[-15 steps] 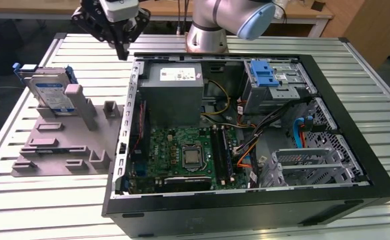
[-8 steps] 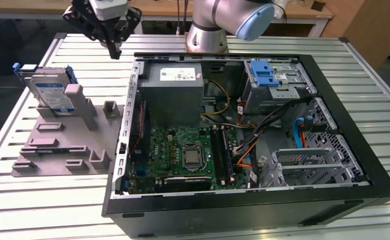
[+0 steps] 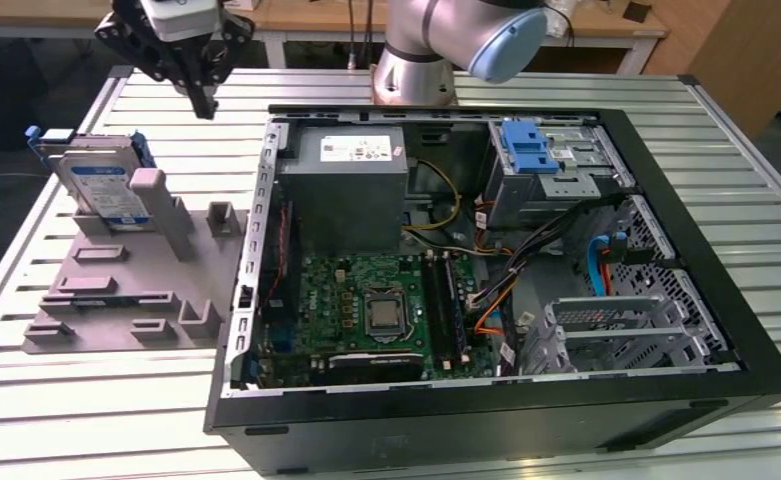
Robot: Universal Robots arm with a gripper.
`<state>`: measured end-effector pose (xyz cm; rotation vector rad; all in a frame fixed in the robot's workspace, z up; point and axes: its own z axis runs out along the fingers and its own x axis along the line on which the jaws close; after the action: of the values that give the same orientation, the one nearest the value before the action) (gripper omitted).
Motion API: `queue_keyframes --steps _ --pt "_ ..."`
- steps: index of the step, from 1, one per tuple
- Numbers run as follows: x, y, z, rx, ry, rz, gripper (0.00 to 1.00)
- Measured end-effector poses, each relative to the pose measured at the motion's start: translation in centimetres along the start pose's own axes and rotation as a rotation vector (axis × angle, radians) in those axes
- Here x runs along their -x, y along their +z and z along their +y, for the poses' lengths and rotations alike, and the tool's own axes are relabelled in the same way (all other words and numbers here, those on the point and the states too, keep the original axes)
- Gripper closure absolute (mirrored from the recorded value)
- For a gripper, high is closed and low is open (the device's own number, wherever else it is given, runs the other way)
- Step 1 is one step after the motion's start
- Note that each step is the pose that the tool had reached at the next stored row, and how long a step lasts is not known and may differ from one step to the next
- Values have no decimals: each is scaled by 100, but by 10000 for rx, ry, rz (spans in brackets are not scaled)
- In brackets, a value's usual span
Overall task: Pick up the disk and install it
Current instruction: 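Reach for the disk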
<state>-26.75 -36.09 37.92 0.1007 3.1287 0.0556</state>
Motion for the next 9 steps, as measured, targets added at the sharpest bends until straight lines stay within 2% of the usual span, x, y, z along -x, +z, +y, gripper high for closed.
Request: queue_keyframes --steps 3,6,9 --pt "-78 8 -6 -30 -1 1 89" --pt "-95 8 -6 -160 -13 -8 89" --pt "-138 9 -5 -178 -17 -9 89"
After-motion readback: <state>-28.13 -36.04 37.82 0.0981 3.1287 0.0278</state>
